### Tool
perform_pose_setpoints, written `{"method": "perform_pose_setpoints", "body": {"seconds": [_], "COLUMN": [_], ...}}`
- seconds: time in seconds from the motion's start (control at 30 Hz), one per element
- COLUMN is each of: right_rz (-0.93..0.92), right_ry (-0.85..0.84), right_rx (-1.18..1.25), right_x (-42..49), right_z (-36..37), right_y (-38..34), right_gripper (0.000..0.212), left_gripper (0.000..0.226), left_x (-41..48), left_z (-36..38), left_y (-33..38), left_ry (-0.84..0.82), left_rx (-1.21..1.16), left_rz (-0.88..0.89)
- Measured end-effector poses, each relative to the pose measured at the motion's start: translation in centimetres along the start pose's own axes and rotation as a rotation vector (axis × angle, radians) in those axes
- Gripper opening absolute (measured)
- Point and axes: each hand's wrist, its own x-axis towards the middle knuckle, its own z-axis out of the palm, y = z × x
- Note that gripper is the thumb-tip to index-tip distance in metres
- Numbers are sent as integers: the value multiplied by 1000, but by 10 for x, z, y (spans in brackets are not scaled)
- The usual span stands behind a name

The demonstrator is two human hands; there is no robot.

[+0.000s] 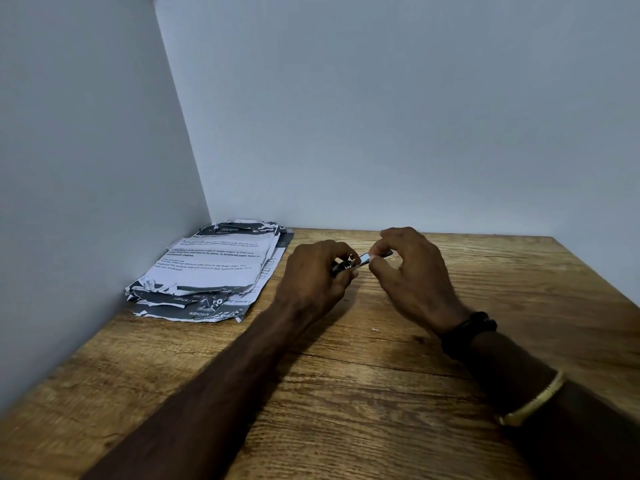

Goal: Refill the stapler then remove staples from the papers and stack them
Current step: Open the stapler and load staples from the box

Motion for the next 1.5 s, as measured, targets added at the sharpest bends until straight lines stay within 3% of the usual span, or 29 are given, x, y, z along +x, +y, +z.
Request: {"method": "perform_pose_setpoints", "body": {"seconds": [0.37,0.53,0.77,0.9,1.1,1.3,1.5], "right_rz": [204,324,373,376,400,535,538], "right_ry": [69,-223,-402,-392,-178,-331,-269], "right_rx": [313,-20,-203,-226,-110,-292,-184], "right_x": [8,9,8,9,11,12,14], "right_z": [-10,-15,-7,-8,-29,-34,-33], "right_y": [0,15,21,19,22,19,19], "right_gripper": [11,15,23,21,13,29,25], "left_gripper": [17,16,18,18,20,31,31], "left_x": [4,4,4,2,0,3,4], "left_z": [3,4,4,6,8,4,3], "left_y": [-8,-16,-18,-17,-15,-13,-10], "left_ry": [-41,-91,-143,-170,-192,-193,15], "left_rx": [-13,30,81,93,83,39,2], "left_rz": [-122,-182,-229,-261,-287,-259,-133]}}
